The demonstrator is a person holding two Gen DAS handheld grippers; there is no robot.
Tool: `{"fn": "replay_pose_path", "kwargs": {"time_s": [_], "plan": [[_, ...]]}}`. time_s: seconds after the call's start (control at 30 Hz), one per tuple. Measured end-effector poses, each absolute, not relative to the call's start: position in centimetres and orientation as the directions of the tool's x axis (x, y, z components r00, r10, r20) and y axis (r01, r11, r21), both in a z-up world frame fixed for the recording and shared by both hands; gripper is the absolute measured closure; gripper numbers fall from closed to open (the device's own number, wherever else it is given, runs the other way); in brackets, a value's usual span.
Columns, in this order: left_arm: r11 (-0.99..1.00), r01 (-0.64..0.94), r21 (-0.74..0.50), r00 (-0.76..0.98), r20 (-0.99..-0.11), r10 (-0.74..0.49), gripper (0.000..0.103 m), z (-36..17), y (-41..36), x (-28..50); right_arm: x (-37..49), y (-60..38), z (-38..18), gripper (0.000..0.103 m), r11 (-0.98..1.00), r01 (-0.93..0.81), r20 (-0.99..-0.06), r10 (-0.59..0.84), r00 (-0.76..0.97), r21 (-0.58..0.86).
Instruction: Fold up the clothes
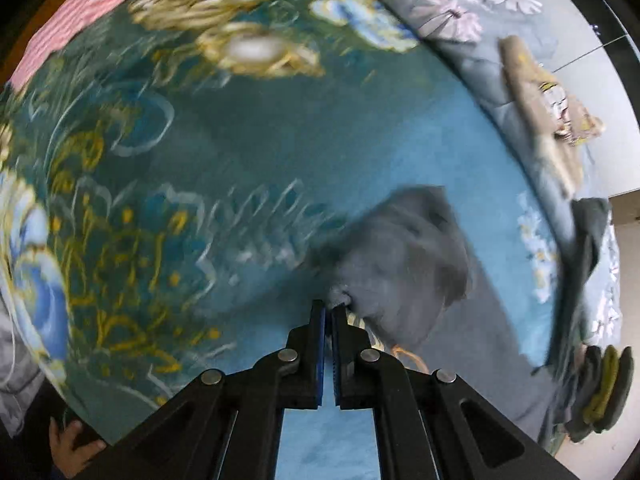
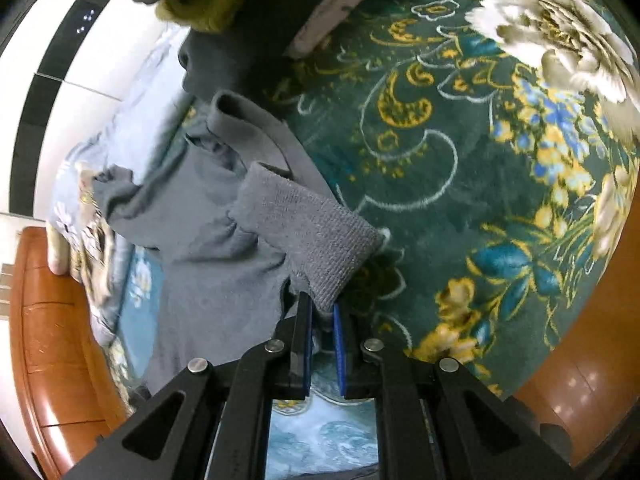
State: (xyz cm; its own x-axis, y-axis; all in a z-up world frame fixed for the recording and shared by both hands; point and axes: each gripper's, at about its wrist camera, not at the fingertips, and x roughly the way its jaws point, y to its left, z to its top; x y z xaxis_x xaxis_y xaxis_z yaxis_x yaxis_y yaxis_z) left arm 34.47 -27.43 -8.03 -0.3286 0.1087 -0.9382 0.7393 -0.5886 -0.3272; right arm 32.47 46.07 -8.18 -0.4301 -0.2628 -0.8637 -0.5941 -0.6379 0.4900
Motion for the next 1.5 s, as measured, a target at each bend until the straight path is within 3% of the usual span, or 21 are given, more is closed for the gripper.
{"fn": "replay_pose_path", "kwargs": {"time_s": [0.17,0.43,0.47,0.57,0.73,0.93,1.23,1.4,1.43,1.5], "plan": [[-0.586,0.734,-0.342,-0.329,-0.935,0.133,0.1,-7.8,-26.7,36.3,32.7,46.7,-7.4,0.094,-0.624,-0.606,-0.858,-0.232,-0.459,0.493],[-0.808,0.561,-0.181,-0.244,-0.969,0.047,0.098,-5.9,-22.3,34.9,33.2,47.7,-7.7,0.094,-0.612,-0.64,-0.876,-0.211,-0.433,0.464],[-0.837,0.525,-0.156,-0.243,-0.97,0.029,0.094,-5.4,-21.5,34.7,33.1,47.6,-7.9,0.094,-0.615,-0.64,-0.879,-0.213,-0.426,0.46],[-0.898,0.429,-0.102,-0.255,-0.967,-0.012,0.061,-4.3,-19.2,33.7,33.2,47.5,-8.3,0.094,-0.617,-0.641,-0.882,-0.219,-0.416,0.456],[-0.973,0.232,0.023,-0.285,-0.954,-0.091,0.047,-3.6,-15.2,30.9,33.6,47.1,-8.4,0.094,-0.609,-0.662,-0.893,-0.212,-0.396,0.438],[-0.943,-0.04,0.331,-0.294,-0.906,-0.306,0.045,-4.8,-12.2,29.9,33.9,46.9,-8.1,0.093,-0.61,-0.661,-0.894,-0.219,-0.39,0.438],[-0.81,-0.334,0.482,-0.319,-0.866,-0.384,0.042,-8.5,-9.6,30.2,34.2,46.3,-8.6,0.093,-0.605,-0.664,-0.895,-0.232,-0.381,0.439],[-0.825,-0.349,0.444,-0.312,-0.885,-0.344,0.044,-10.4,-12.2,28.9,34.4,46.2,-8.7,0.093,-0.59,-0.67,-0.89,-0.24,-0.387,0.451],[-0.832,-0.349,0.432,-0.314,-0.89,-0.33,0.045,-10.4,-12.5,28.9,34.2,46.4,-8.7,0.093,-0.593,-0.666,-0.89,-0.243,-0.387,0.452],[-0.837,-0.356,0.415,-0.32,-0.896,-0.308,0.069,-10.1,-12.4,28.9,34.2,46.3,-8.7,0.093,-0.595,-0.665,-0.89,-0.243,-0.387,0.452]]}}
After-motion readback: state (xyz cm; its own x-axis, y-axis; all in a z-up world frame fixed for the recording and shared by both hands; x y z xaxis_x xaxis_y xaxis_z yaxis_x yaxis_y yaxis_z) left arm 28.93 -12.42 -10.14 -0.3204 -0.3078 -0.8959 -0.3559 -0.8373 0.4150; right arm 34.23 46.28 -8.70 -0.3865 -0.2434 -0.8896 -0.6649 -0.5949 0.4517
